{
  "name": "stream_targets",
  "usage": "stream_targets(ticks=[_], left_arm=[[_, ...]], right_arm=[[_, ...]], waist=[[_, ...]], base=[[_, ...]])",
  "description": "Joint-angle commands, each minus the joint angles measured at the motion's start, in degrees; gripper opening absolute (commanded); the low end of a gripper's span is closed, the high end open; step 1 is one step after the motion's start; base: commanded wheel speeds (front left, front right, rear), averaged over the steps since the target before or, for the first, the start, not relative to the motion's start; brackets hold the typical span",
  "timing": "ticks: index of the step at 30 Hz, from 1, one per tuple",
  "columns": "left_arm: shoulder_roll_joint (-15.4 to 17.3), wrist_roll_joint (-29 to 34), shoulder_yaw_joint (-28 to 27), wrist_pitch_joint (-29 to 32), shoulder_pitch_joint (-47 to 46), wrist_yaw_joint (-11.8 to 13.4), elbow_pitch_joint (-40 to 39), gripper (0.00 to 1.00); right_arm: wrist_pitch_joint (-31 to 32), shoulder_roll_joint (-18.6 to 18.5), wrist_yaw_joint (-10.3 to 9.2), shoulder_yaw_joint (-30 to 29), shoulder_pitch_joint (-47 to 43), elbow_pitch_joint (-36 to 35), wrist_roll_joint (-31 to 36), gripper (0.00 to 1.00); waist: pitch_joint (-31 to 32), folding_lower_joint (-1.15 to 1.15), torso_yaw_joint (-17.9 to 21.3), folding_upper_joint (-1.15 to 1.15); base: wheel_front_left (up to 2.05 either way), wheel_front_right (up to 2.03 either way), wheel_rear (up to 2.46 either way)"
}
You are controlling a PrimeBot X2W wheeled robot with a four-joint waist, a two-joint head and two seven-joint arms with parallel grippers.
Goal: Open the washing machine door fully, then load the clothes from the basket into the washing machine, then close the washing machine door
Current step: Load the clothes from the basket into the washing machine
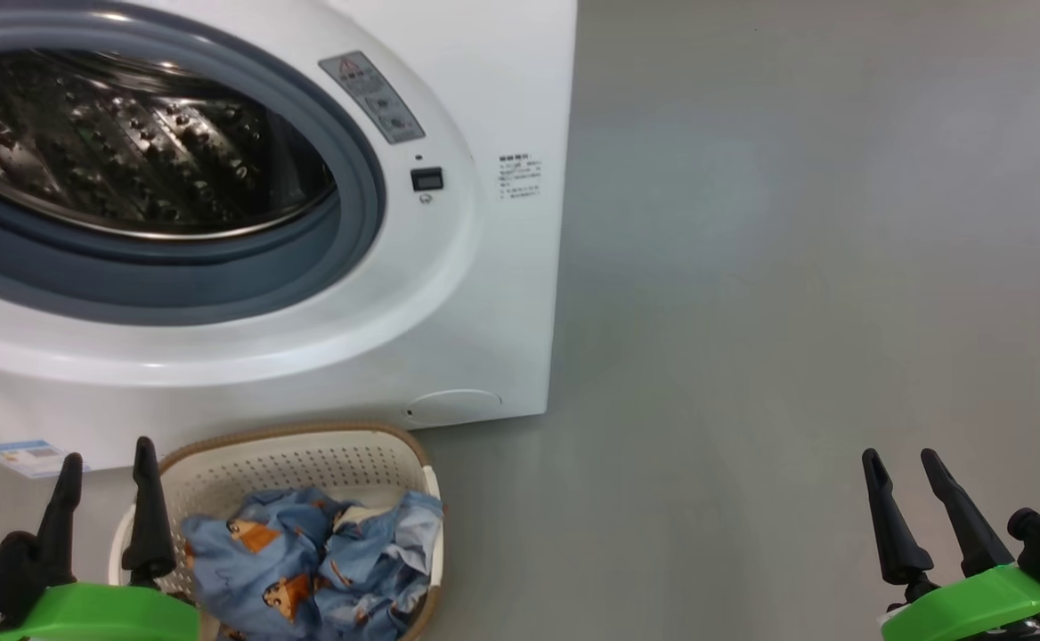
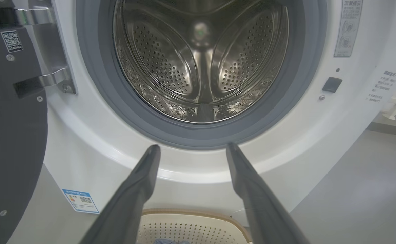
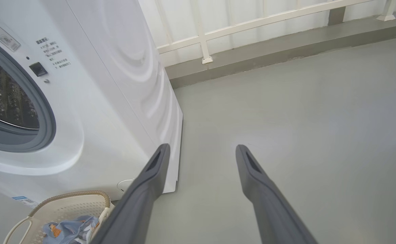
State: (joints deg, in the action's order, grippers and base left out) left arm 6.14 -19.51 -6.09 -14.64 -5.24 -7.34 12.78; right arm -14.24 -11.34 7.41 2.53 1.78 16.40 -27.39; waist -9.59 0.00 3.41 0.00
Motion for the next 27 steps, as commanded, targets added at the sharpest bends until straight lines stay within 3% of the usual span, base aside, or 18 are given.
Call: stream_targets(ticks=[1,19,27], left_arm=[[1.49,0.43,-1.77,-0.36,-2.30,-0.14,-1.16,1.00],[0.65,1.89,-0.85,-0.36,-2.55,-0.14,1.12,1.00],[0.11,1.68,-0.04,-0.36,-3.10,-0.14,5.90,1.00]], right_arm=[[-0.76,-0.84,0.08,1.27,1.15,-1.34,0.59,1.00],[-0.76,-0.75,0.08,1.22,1.56,-1.59,0.54,1.00],[-0.76,-0.42,0.08,1.60,2.33,-1.75,0.64,1.00]], waist=[[-0.07,0.00,0.02,0.00],[-0.97,0.00,-0.24,0.00],[-2.25,0.00,-0.27,0.00]], base=[[0.88,-0.99,0.10],[0.16,-0.16,0.00],[0.00,0.00,0.00]])
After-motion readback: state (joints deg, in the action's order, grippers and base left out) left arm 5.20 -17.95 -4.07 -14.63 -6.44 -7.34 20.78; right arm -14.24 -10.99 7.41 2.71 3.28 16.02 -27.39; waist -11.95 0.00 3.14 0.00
